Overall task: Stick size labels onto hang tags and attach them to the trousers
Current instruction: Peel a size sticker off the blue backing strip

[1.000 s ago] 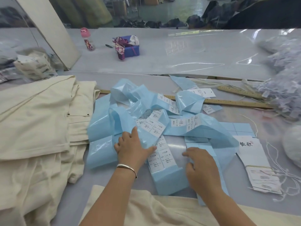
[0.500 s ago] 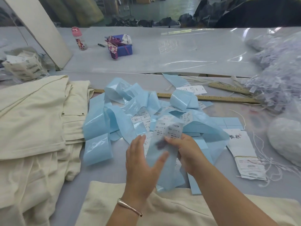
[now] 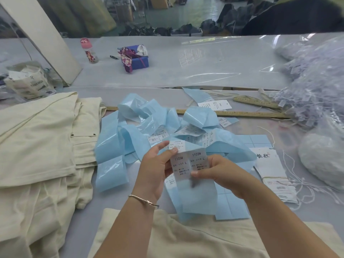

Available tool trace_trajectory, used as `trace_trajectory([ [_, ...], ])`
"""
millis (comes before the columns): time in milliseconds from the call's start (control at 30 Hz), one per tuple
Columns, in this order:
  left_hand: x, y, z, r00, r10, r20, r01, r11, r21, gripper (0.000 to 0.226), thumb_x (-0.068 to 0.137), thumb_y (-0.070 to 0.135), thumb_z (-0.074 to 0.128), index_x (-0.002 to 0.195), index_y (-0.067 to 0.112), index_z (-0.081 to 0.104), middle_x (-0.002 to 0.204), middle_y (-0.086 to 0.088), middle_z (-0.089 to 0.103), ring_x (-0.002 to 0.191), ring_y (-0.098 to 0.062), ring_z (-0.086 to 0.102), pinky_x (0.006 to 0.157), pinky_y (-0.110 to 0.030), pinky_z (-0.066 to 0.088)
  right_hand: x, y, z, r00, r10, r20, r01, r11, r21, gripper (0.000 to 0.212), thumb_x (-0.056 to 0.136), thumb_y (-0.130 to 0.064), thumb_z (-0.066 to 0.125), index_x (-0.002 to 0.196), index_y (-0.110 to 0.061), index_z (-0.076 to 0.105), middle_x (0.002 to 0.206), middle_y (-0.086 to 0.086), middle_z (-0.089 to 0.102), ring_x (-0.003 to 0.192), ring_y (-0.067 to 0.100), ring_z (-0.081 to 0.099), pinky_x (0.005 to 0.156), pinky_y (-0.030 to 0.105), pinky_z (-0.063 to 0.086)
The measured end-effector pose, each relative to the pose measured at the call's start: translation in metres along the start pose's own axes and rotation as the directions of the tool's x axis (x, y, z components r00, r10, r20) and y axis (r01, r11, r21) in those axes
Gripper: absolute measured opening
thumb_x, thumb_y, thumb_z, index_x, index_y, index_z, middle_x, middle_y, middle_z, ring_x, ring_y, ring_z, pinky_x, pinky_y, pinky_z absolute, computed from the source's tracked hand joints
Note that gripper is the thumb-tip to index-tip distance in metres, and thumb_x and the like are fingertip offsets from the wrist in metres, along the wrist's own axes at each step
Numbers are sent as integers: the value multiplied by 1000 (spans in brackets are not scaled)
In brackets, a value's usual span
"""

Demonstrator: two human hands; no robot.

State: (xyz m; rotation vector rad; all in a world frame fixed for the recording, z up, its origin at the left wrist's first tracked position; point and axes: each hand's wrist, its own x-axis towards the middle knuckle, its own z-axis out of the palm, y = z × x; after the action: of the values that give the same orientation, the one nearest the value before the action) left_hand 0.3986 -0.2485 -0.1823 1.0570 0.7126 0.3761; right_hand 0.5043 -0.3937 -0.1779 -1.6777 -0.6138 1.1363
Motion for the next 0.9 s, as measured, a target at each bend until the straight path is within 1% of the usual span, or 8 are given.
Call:
trace_trajectory([
  [100, -1, -2, 3, 999, 27, -19, -27, 1000, 11, 39, 87, 9, 67, 121, 24, 55, 90, -9, 76, 79, -20, 71, 67, -30, 56, 1, -4, 1, 956, -122, -267, 75, 981, -178, 20, 82, -17, 75, 101, -19, 69, 96, -2, 74, 88, 13, 69, 89, 37, 54],
  [167, -1, -2, 4, 999, 44, -28, -44, 999, -4, 42, 88, 8, 66, 125, 23, 53, 90, -9, 76, 78, -19, 71, 64, -28, 57, -1, -4, 1, 797, -366, -480, 202, 911, -360, 45, 74, -24, 81, 114, -24, 60, 105, -6, 64, 90, 8, 60, 81, 28, 51],
  [233, -1, -2, 5, 998, 57, -33, -57, 998, -6, 43, 89, 9, 65, 127, 23, 53, 91, -10, 76, 79, -19, 71, 65, -28, 58, -5, -4, -2, 647, -604, -465, 322, 769, -552, 53, 72, -23, 83, 120, -28, 61, 115, -8, 56, 102, 8, 52, 84, 23, 45],
  [267, -1, -2, 6, 997, 63, -36, -64, 998, -6, 43, 89, 9, 65, 128, 22, 53, 91, -9, 76, 78, -19, 71, 65, -29, 57, -7, -5, -4, 614, -669, -419, 342, 704, -622, 48, 72, -22, 83, 117, -28, 65, 119, -7, 55, 108, 10, 49, 87, 25, 44],
  [433, -1, 1, 8, 995, 78, -58, -78, 997, -5, 42, 87, 9, 67, 125, 23, 55, 82, -5, 75, 70, -17, 69, 54, -24, 52, -10, -3, -5, 571, -758, -314, 331, 563, -757, 18, 76, -21, 81, 94, -22, 78, 120, -3, 61, 114, 21, 47, 86, 34, 50],
  [633, -1, 1, 10, 999, 39, -4, -39, 998, -45, 41, 90, 7, 62, 127, 21, 53, 81, -7, 74, 64, -16, 67, 52, -25, 52, -11, -3, -2, 626, -736, -257, 354, 562, -747, 31, 73, -28, 83, 102, -23, 75, 120, -7, 60, 114, 18, 47, 93, 34, 44],
  [733, 0, 0, 12, 999, -6, 35, 10, 995, -99, 39, 91, 4, 59, 128, 17, 52, 80, -7, 74, 62, -16, 62, 58, -28, 53, -11, -5, 1, 609, -752, -251, 358, 543, -759, 28, 73, -26, 83, 99, -22, 76, 114, -6, 63, 110, 19, 50, 90, 37, 46],
  [900, 0, -3, 12, 998, -50, 39, 51, 998, -40, 43, 92, 4, 59, 131, 18, 49, 89, -10, 74, 68, -19, 65, 67, -33, 53, -10, -4, 0, 578, -782, -233, 358, 500, -789, 18, 72, -24, 84, 89, -20, 78, 109, -1, 66, 107, 22, 53, 85, 40, 49],
])
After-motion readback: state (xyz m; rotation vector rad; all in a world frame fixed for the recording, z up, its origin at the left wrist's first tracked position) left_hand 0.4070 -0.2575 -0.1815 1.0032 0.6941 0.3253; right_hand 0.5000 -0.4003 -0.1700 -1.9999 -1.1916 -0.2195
